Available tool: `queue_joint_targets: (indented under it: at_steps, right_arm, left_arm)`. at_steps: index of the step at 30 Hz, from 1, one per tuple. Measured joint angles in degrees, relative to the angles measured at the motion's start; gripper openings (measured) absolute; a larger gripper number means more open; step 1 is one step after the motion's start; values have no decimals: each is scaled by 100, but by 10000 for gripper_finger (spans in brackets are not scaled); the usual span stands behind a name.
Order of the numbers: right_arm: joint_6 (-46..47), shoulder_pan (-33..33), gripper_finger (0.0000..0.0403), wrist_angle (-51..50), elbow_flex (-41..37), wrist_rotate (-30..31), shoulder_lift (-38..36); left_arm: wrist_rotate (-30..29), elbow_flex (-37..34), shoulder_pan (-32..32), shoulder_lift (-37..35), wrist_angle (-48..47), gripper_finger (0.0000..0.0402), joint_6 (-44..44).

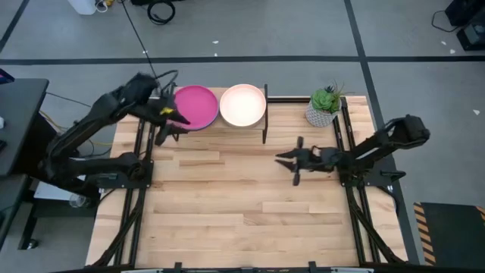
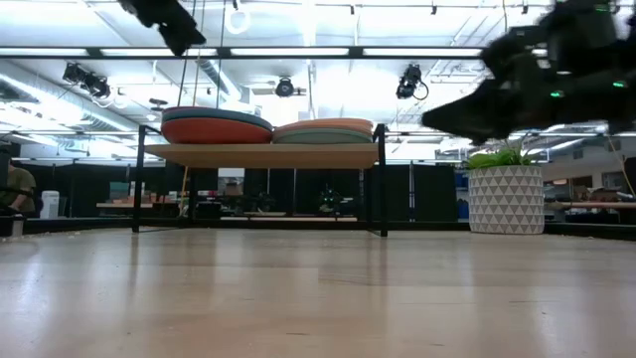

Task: Place and stack plates onto a shelf
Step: Return to Home Position

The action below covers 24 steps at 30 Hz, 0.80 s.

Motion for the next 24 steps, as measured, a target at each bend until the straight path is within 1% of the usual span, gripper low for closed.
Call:
queue_joint_targets:
  at_steps: [1, 4, 6, 9, 11, 12, 14, 15, 17, 18, 20, 21, 22, 24]
  right_arm:
    - [35, 19, 87, 276, -230, 100, -116]
    - [143, 36, 82, 1039, -770, 140, -292]
    - [211, 55, 80, 1155, -776, 140, -315]
    - [248, 60, 79, 1170, -689, 154, -268]
    - [291, 54, 79, 1252, -684, 181, -321]
    - [300, 49, 79, 1339, -674, 227, -353]
    - [316, 41, 79, 1466, -706, 362, -501]
    - [357, 26, 78, 1536, -732, 468, -590]
    - [481, -56, 73, 1532, -729, 605, -814]
    - [493, -123, 70, 1522, -727, 598, -944]
    - [474, -275, 61, 1407, -727, 439, -1158]
    - [476, -359, 56, 1278, -727, 355, -1293]
    - [524, -445, 50, 1210, -725, 281, -1429]
    - [616, -611, 36, 925, -693, 134, -1731]
  left_arm:
    - [63, -254, -32, -272, 269, 166, -80]
    - [195, -1162, -200, -1114, 1099, 155, -474]
    - [148, -1856, -353, -1653, 1664, 151, -760]
    - [-217, -2837, -569, -2378, 2537, 149, -1149]
    - [-547, -3367, -686, -2822, 2993, 148, -1357]
    - [-707, -3568, -751, -3023, 3292, 148, -1651]
    - [-974, -3853, -871, -3363, 3888, 148, -2118]
    - [-1171, -3978, -940, -3500, 4214, 148, -2493]
    - [-1760, -4132, -1080, -3719, 5051, 148, -3356]
    - [-1996, -4186, -1157, -3813, 5480, 148, -3548]
    - [-2034, -4307, -1406, -3969, 6081, 148, -3515]
    - [-2024, -4363, -1540, -4027, 6195, 148, -3403]
    - [-2094, -4428, -1680, -4065, 6178, 148, -3271]
    - [-2556, -4604, -1899, -4153, 5991, 148, -3082]
